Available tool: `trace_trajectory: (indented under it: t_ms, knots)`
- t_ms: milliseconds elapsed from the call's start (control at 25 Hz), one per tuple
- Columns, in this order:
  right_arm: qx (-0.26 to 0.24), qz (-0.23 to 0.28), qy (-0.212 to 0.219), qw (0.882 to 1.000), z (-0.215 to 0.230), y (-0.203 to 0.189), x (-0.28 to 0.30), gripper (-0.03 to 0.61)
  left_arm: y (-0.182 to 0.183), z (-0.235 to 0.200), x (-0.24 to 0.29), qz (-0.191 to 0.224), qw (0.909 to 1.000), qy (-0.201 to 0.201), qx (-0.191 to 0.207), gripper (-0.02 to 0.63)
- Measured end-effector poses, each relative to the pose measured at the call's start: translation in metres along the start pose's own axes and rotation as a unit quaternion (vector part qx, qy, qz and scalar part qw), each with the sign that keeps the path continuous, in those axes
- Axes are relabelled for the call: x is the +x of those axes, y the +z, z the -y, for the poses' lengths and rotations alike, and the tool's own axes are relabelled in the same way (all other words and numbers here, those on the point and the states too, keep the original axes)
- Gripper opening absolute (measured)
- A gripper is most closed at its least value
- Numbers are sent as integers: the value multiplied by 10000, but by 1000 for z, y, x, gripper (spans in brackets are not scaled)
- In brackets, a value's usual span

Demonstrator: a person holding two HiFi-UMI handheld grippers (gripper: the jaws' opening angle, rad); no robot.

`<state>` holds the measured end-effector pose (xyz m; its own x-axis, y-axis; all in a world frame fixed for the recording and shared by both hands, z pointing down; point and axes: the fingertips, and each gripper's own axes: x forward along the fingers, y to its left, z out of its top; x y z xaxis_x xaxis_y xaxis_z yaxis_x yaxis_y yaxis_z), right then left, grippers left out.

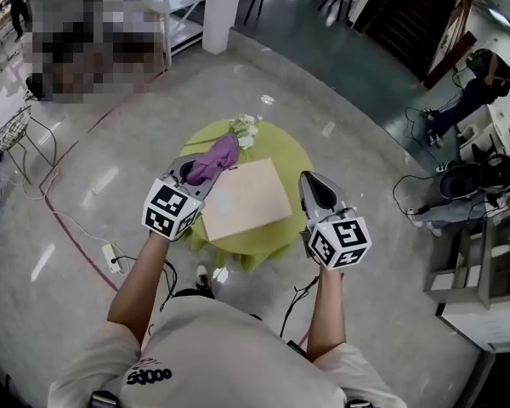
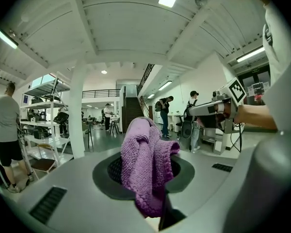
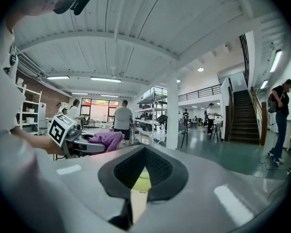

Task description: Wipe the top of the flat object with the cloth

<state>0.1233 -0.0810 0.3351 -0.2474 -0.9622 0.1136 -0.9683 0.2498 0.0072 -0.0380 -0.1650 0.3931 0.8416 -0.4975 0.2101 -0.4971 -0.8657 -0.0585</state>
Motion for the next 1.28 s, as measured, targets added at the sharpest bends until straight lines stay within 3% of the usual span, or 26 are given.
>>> trace_trajectory:
  t_ms: [240,440,800,1000,1280]
  knots:
    - [269,-332,-652,9970,34,-32,21,9,-28,-15,42,-378,9989,-276,9,92]
    - [647,-453,-652,9947,63,-54,28,8,-52,-12,90,-750,9965,-361,-55,92]
    - [899,-922,-749,9888,112,-97,29,-3,-108,-6,168,-1518,9874,-446,58,92]
    - [1070,-956,-732,9869,129,-114,29,-3,-149,4,211,-2069,9763,-604,216,92]
    - [1205,-954,-668,9859,142,-129,27,-3,-213,18,264,-2864,9521,-944,502,92]
